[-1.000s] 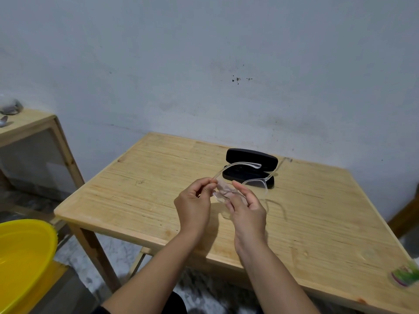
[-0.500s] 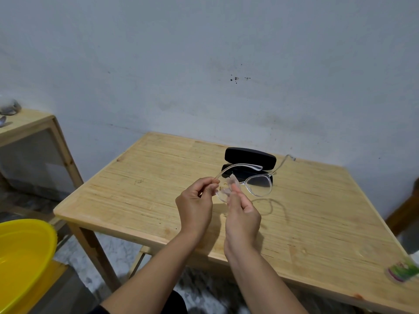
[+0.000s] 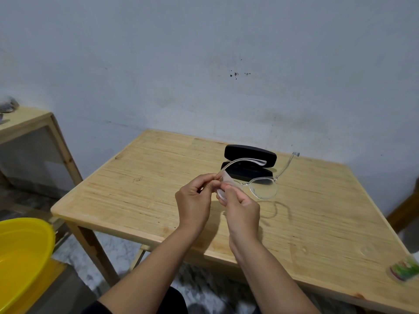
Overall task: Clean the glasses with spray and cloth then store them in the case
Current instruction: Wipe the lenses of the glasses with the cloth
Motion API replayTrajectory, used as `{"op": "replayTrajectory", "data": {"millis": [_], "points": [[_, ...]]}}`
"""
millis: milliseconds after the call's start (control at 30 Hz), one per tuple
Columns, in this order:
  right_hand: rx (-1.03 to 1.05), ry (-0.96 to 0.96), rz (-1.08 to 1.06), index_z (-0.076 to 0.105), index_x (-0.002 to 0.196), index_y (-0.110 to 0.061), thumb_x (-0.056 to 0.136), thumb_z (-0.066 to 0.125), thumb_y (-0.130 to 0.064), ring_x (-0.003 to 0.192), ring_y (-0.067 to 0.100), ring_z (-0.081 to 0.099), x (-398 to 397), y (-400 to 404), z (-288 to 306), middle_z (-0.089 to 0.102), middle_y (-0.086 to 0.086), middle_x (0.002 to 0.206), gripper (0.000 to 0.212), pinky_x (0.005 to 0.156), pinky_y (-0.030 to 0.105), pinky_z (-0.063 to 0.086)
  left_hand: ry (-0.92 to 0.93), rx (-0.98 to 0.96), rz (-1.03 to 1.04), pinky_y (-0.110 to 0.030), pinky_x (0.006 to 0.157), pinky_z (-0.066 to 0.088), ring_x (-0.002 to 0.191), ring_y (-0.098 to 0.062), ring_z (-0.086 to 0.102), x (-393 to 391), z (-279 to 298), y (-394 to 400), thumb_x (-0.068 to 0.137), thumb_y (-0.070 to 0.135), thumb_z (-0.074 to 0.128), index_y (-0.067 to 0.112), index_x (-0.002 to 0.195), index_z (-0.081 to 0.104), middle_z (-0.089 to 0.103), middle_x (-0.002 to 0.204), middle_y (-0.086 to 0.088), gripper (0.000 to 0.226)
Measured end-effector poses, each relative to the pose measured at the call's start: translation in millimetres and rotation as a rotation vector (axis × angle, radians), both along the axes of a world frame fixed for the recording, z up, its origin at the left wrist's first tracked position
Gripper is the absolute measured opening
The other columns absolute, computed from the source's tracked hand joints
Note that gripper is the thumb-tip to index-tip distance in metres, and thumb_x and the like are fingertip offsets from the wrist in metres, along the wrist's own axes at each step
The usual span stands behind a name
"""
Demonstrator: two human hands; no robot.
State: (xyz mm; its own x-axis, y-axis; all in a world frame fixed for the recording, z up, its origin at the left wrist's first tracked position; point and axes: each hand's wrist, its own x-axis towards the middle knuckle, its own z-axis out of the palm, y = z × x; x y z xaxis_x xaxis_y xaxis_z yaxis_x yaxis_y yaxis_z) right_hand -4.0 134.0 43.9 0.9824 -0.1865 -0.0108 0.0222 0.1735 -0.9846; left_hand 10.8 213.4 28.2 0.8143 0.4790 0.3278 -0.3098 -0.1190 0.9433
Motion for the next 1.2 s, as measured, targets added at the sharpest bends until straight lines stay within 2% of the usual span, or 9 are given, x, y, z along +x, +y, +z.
{"op": "replayTrajectory", "data": {"millis": [67,167,300,567,733,833,933,1067,1200], "points": [[-0.002,0.040,0.045,0.072,0.071,-0.028,0.088,0.059,-0.018,0.072,-0.003,0.068,1.9,-3.7,0.5,0.073,-0.014,0.077,0.023,0.061,0.007,0.048,0.004,0.016,-0.002,-0.010,0.068,0.050,0.076,0.002,0.067,-0.2,-0.7,1.1,0.078,0.002,0.067,0.033,0.077,0.071,0.071,0.072,0.024,0.032],[-0.005,0.079,0.094,0.076,0.074,-0.022,0.082,0.063,-0.019,0.083,0.006,0.069,5.6,-7.3,0.1,0.076,-0.007,0.083,0.015,0.070,0.017,0.049,0.022,0.082,0.029,-0.010,0.068,0.050,0.073,0.004,0.066,0.3,-3.0,2.6,0.079,0.007,0.069,0.034,0.077,0.071,0.070,0.069,0.024,0.027],[0.021,0.019,0.107,0.075,0.080,-0.028,0.088,0.058,-0.018,0.087,0.002,0.069,3.6,-4.7,-0.1,0.075,-0.010,0.092,0.022,0.071,0.016,0.051,0.027,0.115,0.047,-0.006,0.066,0.048,0.071,0.008,0.064,3.1,-1.3,5.1,0.080,0.008,0.068,0.025,0.082,0.073,0.069,0.075,0.019,0.017],[-0.108,-0.026,0.078,0.072,0.087,-0.032,0.092,0.054,-0.022,0.081,0.001,0.069,4.9,-2.4,-5.1,0.073,-0.016,0.085,0.021,0.074,0.017,0.053,0.026,0.064,0.018,-0.014,0.072,0.052,0.080,-0.003,0.069,4.5,-3.3,7.1,0.079,0.007,0.069,0.020,0.085,0.075,0.074,0.082,0.007,0.015],[-0.079,0.044,0.122,0.077,0.078,-0.015,0.084,0.063,-0.014,0.068,0.002,0.069,7.4,-7.2,0.6,0.075,-0.004,0.073,0.015,0.059,0.009,0.050,0.024,0.035,0.005,-0.013,0.071,0.051,0.078,-0.001,0.068,5.1,-2.6,9.7,0.079,0.006,0.069,0.035,0.074,0.071,0.072,0.073,0.020,0.030],[-0.142,0.058,0.147,0.077,0.073,-0.013,0.082,0.060,-0.012,0.060,0.001,0.065,6.4,-6.9,-0.3,0.075,-0.001,0.073,0.019,0.055,0.012,0.050,0.024,0.048,0.016,-0.014,0.071,0.053,0.076,-0.002,0.068,7.4,-1.7,13.2,0.080,0.005,0.067,0.038,0.072,0.069,0.071,0.069,0.021,0.034],[-0.172,0.062,0.121,0.076,0.068,-0.017,0.081,0.059,-0.015,0.061,0.001,0.065,6.6,-7.5,-0.2,0.075,-0.007,0.071,0.022,0.058,0.018,0.053,0.013,0.084,0.072,-0.010,0.067,0.049,0.070,0.004,0.065,7.6,-0.1,15.8,0.081,0.005,0.066,0.031,0.076,0.070,0.069,0.069,0.021,0.027],[-0.173,0.073,0.003,0.076,0.073,-0.023,0.084,0.057,-0.020,0.063,0.000,0.064,7.2,-7.1,-2.9,0.073,-0.011,0.071,0.022,0.053,0.011,0.047,0.006,0.100,0.113,-0.020,0.067,0.053,0.065,-0.004,0.065,8.7,-2.2,19.7,0.081,0.007,0.066,0.036,0.074,0.069,0.069,0.067,0.025,0.029],[-0.121,0.041,-0.141,0.069,0.066,-0.036,0.090,0.052,-0.022,0.074,0.004,0.066,4.9,3.7,-7.7,0.073,-0.012,0.075,0.033,0.065,0.018,0.050,-0.010,0.111,0.110,-0.014,0.064,0.050,0.063,-0.003,0.066,4.6,-3.5,12.2,0.080,0.006,0.067,0.035,0.072,0.068,0.068,0.065,0.025,0.031]]}}
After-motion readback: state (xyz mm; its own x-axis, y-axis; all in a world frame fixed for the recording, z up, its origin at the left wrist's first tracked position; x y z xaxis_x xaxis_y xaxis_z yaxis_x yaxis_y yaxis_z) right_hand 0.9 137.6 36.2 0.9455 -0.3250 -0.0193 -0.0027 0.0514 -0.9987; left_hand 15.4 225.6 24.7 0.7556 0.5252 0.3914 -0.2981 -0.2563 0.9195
